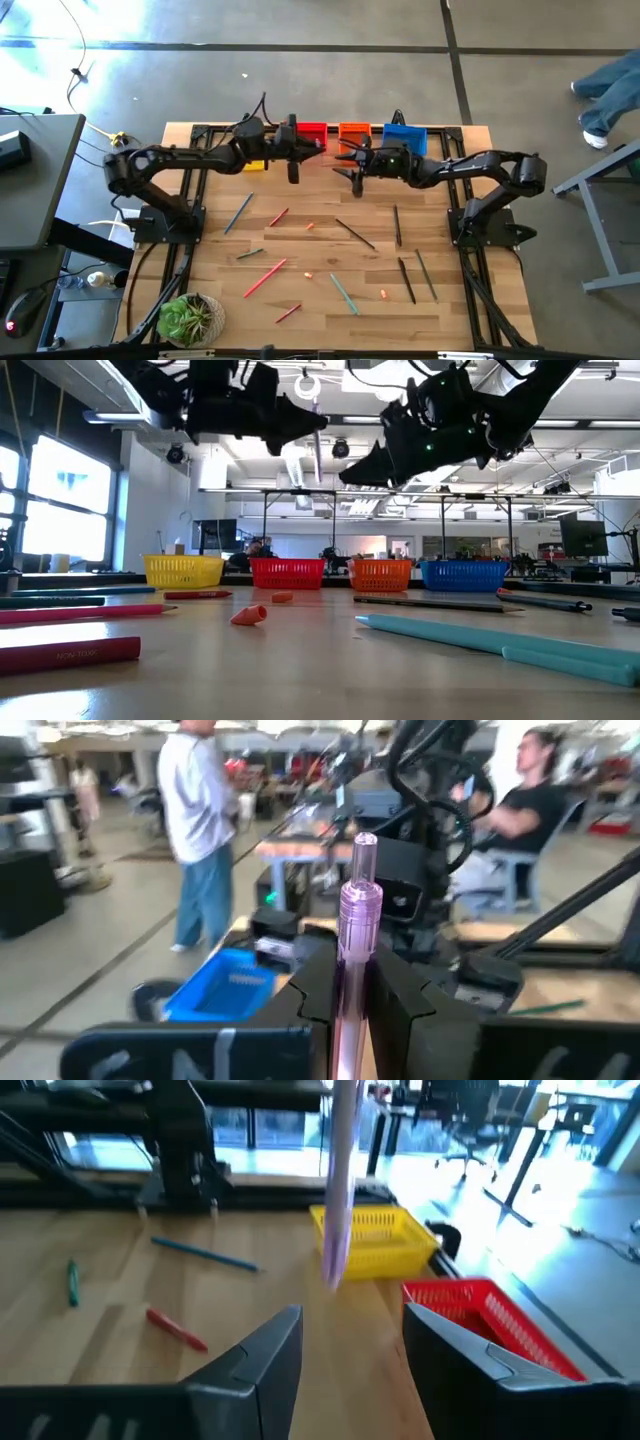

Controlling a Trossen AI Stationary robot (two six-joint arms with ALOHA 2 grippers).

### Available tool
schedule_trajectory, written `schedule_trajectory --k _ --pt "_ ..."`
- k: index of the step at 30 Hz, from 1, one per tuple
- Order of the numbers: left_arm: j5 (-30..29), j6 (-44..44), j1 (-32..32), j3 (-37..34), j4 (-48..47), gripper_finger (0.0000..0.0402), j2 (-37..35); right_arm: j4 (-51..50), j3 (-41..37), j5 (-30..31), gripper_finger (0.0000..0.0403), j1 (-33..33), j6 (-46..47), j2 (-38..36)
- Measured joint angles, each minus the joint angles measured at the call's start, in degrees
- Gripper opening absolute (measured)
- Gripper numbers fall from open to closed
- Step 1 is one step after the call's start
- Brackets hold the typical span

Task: Sort crayons/erasers/pens/pencils in bins
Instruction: Put the purple pen into the yellow basket

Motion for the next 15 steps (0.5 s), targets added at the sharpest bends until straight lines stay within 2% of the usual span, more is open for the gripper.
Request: schedule_trajectory --k 3,6,11,15 --pt "-0.3 1.1 1.4 0.3 -7.2 0.0015 -3.4 -2.0 0.0 0.2 0.0163 -0.8 0.0 0.0" --pt "-2.0 0.4 3.3 1.0 -17.2 0.0015 -7.1 -3.4 0.0 2.3 0.0143 -1.1 -0.9 0.0" --pt "-13.3 0.2 6.8 3.3 -37.6 0.0015 -10.8 -6.1 0.0 4.6 0.0084 -1.2 -3.8 0.0" --pt "-21.8 -2.1 11.0 4.3 -49.0 0.0015 -10.7 -6.7 0.0 5.3 0.0027 -1.2 -4.7 0.0"
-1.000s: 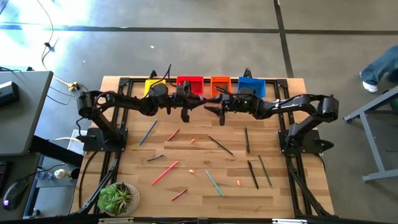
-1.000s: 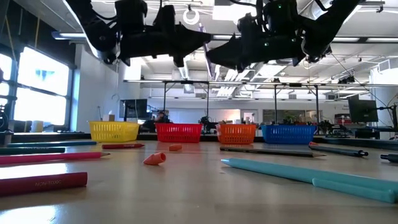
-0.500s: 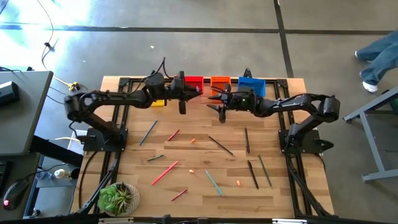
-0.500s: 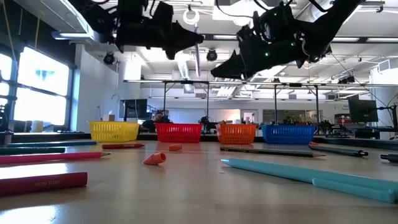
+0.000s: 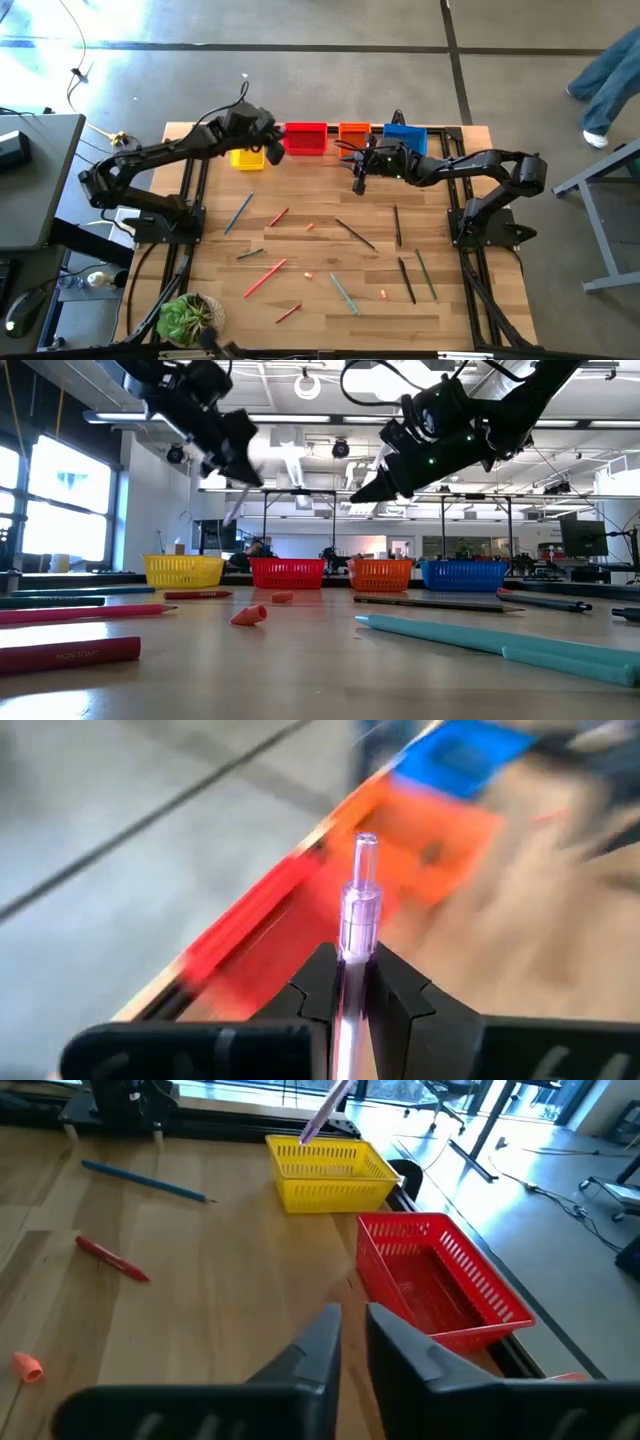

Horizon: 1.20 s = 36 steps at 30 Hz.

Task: Sort crayons/erasers/pens/pencils in bins
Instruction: Put the purple pen into the yellow basket

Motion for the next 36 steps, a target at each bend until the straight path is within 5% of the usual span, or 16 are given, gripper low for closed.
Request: schedule_trajectory --k 10,21,36 --pt "-3.8 -2.8 11.8 0.4 -9.8 0.0015 4.2 -0.7 0.0 0.0 0.0011 0.0 -0.4 0.0" --pt "-4.5 -4.0 10.6 1.0 -14.8 0.0017 4.2 -1.0 0.0 -0.1 0.0001 0.0 -1.3 0.0" --pt "-15.7 -9.6 6.2 2.4 -13.3 0.0018 10.3 -1.2 0.0 -0.1 0.0000 0.0 -1.7 0.0"
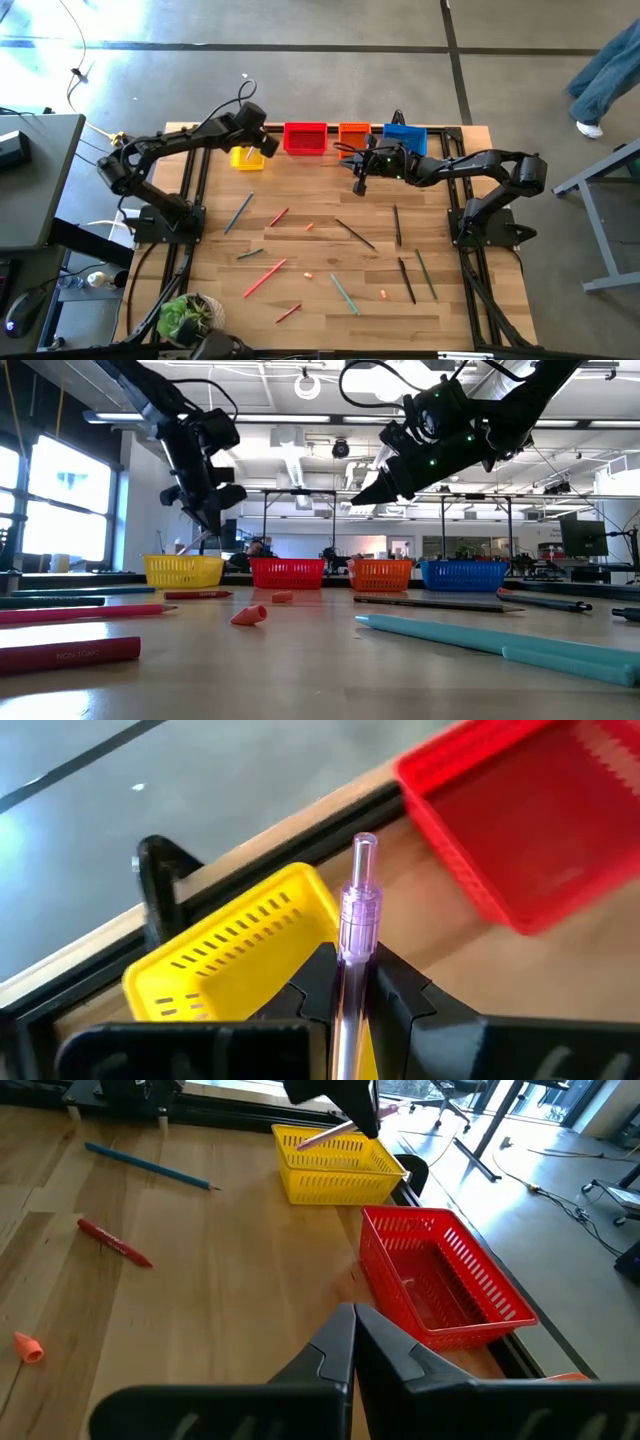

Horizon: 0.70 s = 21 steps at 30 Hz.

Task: Sort crayons/erasers/pens/pencils in bins
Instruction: Put the purple pen into the yellow basket

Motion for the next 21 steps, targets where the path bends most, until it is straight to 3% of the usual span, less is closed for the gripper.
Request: schedule_trajectory --k 14,21 --pt "-5.7 -4.6 -1.8 4.5 -4.2 0.0020 5.5 0.0 0.0 0.0 0.0000 0.0 0.0 0.0" --pt "-5.2 -5.4 -1.8 4.6 -4.2 0.0050 5.5 0.0 0.0 0.0 0.0000 0.0 0.0 0.0"
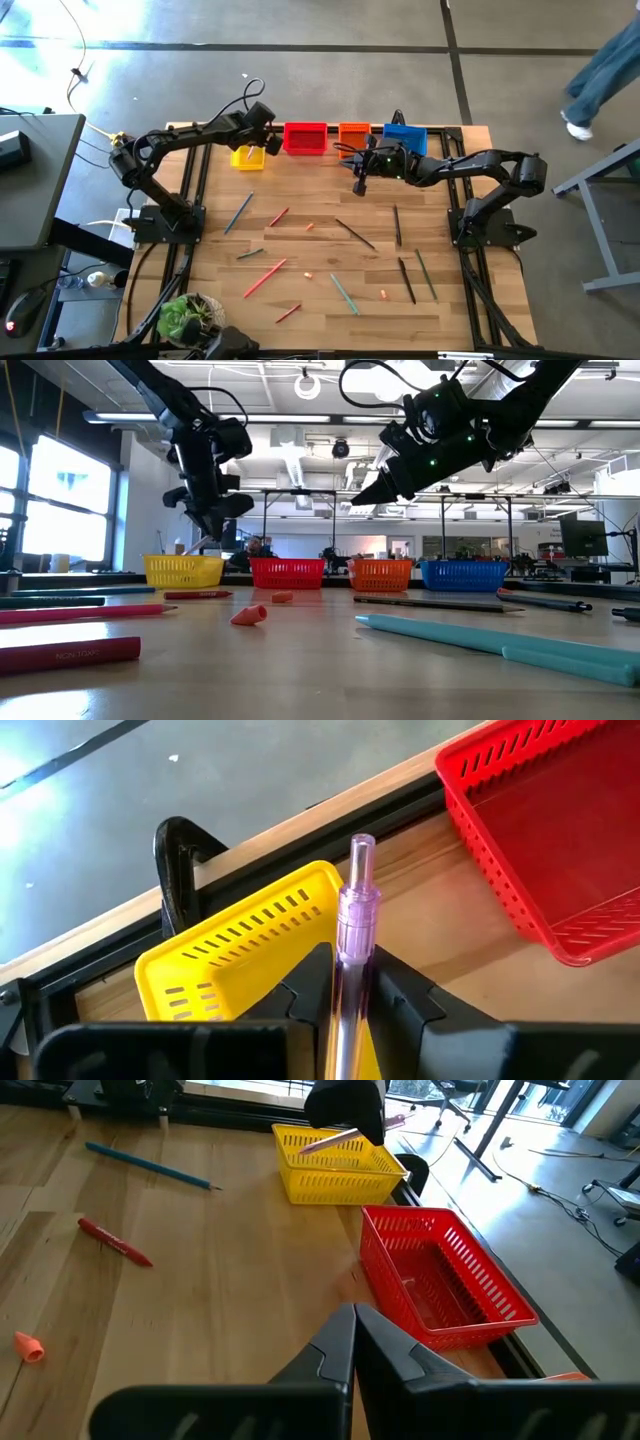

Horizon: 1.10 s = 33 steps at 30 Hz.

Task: Sort crayons/erasers/pens/pencils in bins
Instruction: Put the purple pen into the yellow basket, then put the blue pencil into the blue basket

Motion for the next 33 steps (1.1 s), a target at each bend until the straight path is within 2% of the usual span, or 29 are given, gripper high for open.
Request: schedule_trajectory --k 12,16,20,23,27,33 --pt "0.0 2.4 -1.2 0.0 0.0 0.0084 -0.5 -0.1 0.0 0.0 0.0000 0.0 0.0 0.0" --pt "-1.8 4.3 -2.6 0.0 0.1 0.0079 -3.3 -0.2 0.0 0.0 0.0000 0.0 0.0 0.0" --pt "-2.0 5.1 -4.8 -0.9 3.0 0.0058 -7.6 -0.2 0.0 0.0 0.0000 0.0 0.0 0.0" --pt "0.8 7.1 -7.1 -3.6 9.7 0.0035 -10.7 -0.2 0.0 0.0 0.0000 0.0 0.0 0.0" --pt "7.7 11.7 -10.5 -10.0 24.5 0.0006 -14.2 -0.2 0.0 0.0 0.0000 0.0 0.1 0.0" --pt "13.3 16.8 -15.9 -21.2 48.5 0.0004 -15.7 -0.5 0.0 0.0 0.0000 0.0 0.5 0.0"
